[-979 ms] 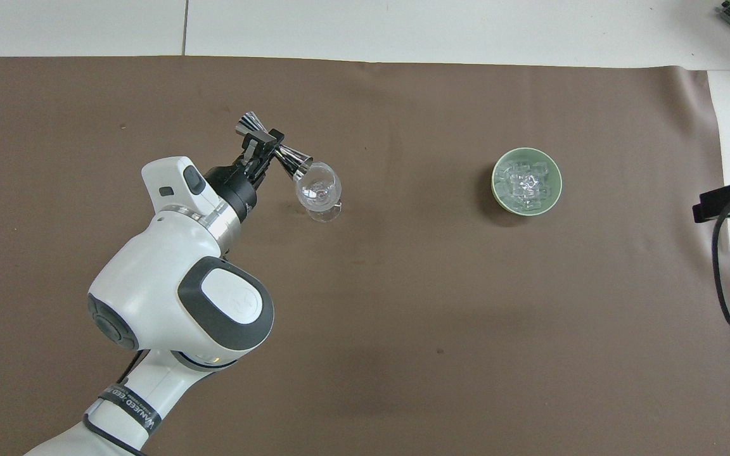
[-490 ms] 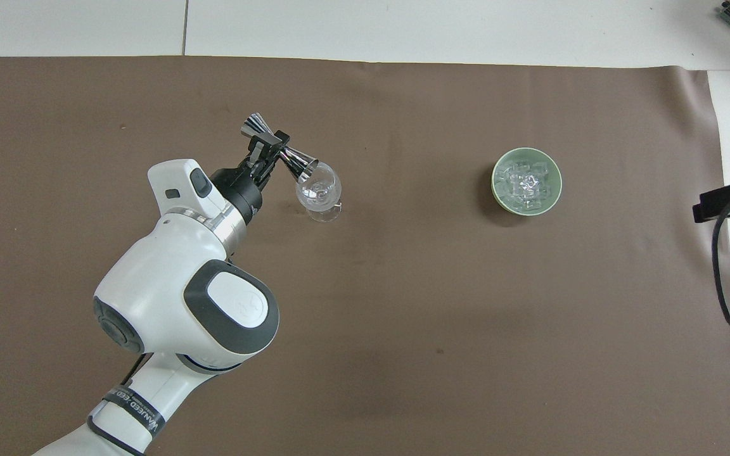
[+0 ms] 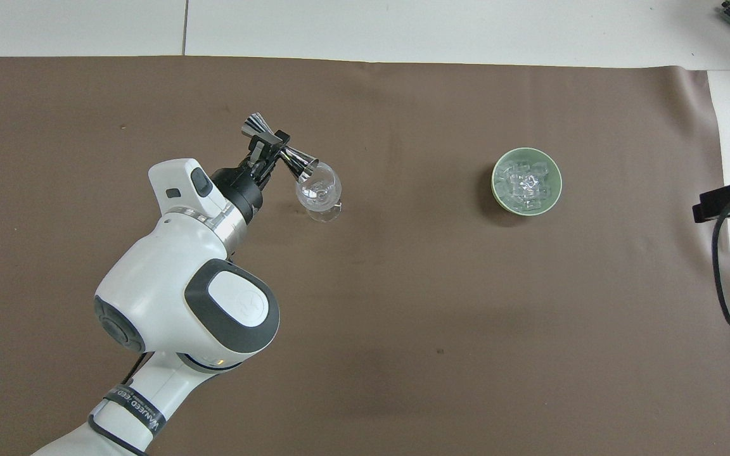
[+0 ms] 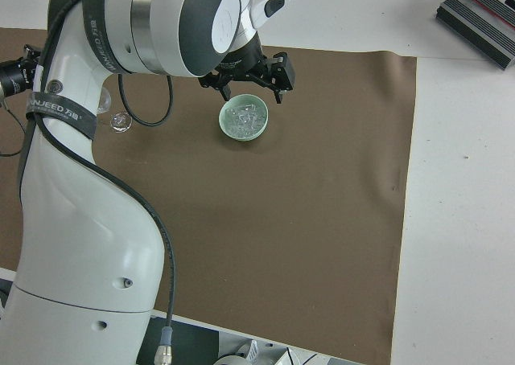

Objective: Pour wine and add ice with both arms
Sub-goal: 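Carry the metal cup back away from the glass with the left gripper, then lower the metal cup toward its starting spot on the mat, then release the cup with the left gripper while the right gripper reaches the bowl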

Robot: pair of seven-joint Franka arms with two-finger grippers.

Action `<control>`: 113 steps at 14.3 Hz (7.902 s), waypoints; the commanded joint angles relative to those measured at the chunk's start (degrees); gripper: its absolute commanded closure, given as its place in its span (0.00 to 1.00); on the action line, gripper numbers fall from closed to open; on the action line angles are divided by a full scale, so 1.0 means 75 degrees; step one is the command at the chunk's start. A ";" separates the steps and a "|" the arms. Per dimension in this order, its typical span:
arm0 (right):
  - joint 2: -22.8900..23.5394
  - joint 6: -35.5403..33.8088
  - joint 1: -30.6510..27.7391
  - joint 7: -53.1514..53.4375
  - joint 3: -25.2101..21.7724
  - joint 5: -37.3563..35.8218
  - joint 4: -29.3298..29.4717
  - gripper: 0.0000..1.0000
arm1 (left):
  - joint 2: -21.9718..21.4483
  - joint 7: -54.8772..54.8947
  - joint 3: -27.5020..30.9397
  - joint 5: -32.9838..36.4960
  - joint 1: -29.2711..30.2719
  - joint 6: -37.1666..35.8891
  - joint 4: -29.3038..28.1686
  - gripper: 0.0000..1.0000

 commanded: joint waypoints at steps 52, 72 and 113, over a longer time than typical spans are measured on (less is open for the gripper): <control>-0.0143 0.0047 -0.0025 0.0099 0.0026 0.0127 -0.0167 0.00 | -0.0337 -0.7437 0.0192 -0.1452 0.5105 -0.8478 -0.0092 1.00; -0.0143 0.0047 -0.0025 0.0099 0.0026 0.0127 -0.0167 0.00 | 0.0952 -0.6302 0.0203 -0.2331 0.6674 -0.9872 -0.0397 1.00; -0.0143 0.0047 -0.0025 0.0099 0.0014 0.0127 -0.0167 0.00 | 0.1339 -0.3476 0.0203 -0.3245 0.6921 -0.9428 -0.1381 0.84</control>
